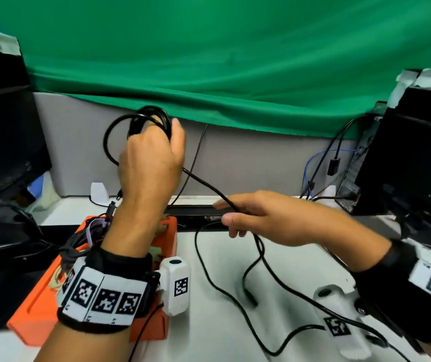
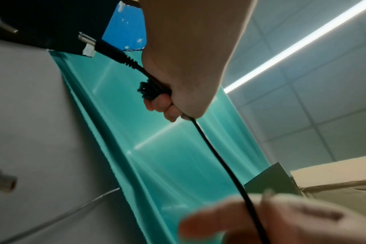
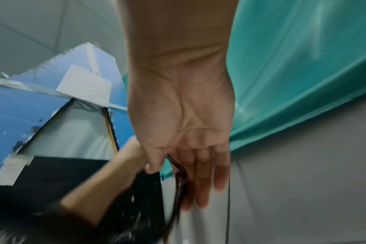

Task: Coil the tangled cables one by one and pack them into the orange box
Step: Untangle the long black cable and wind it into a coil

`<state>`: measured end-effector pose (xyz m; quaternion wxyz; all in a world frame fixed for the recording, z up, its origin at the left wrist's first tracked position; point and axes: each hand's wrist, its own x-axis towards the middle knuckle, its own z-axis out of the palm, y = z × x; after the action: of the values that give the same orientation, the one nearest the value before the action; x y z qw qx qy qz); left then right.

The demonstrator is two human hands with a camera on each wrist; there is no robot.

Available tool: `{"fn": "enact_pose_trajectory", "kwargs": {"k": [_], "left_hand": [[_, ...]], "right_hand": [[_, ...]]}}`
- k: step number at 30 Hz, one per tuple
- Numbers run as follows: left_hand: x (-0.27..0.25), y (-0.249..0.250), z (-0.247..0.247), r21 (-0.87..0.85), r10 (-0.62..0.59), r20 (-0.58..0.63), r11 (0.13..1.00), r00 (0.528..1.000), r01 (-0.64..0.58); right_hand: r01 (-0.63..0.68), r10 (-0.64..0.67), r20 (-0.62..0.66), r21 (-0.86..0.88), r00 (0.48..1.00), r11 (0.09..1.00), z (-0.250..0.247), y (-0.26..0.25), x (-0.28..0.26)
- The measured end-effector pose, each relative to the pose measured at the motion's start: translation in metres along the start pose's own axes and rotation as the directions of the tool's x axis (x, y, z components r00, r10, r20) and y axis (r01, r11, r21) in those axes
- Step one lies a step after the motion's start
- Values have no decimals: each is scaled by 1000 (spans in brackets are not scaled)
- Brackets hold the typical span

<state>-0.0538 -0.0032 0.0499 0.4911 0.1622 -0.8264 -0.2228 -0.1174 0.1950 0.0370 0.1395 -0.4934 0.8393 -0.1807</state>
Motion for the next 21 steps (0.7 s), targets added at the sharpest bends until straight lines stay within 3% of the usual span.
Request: {"fn": "enact_pose_trajectory", "kwargs": {"k": [2,6,9,10,12,15,17,18,20,21], "left_hand": [[5,-1,-7,-122,-43,1,992,999,42],[10,-4,-18,-265,-94,92,957,991,116],[14,-8,-28,-217,-108,22,970,994,110],[15,-9,-29,-225,-113,47,967,993,120],[13,-8,-28,-292,-112,216,941,970,173],[2,5,-16,-356,-23,424,915,905,190],[-2,12,-7,-335,21,398,934,917,124],[-2,13,-3,-298,12,357,949,934,101],[1,6,1,-185,-45,233,979,972,89],[4,1,1,-128,-79,165,987,983,100]], "right_hand": [[-19,14,-53,-103,998,995,12,5,5],[13,-16,-78,-44,997,999,17,18,13],[10,-13,9,280,1000,960,13,27,17],[26,-35,19,367,999,930,10,29,17],[86,-75,-44,386,996,918,-2,31,19],[188,-77,-244,477,967,858,-25,33,34],[298,2,-450,597,893,745,-40,32,49],[360,39,-558,585,829,726,-47,33,55],[388,7,-746,355,666,850,-57,33,59],[347,-80,-796,169,601,923,-62,35,56]]}}
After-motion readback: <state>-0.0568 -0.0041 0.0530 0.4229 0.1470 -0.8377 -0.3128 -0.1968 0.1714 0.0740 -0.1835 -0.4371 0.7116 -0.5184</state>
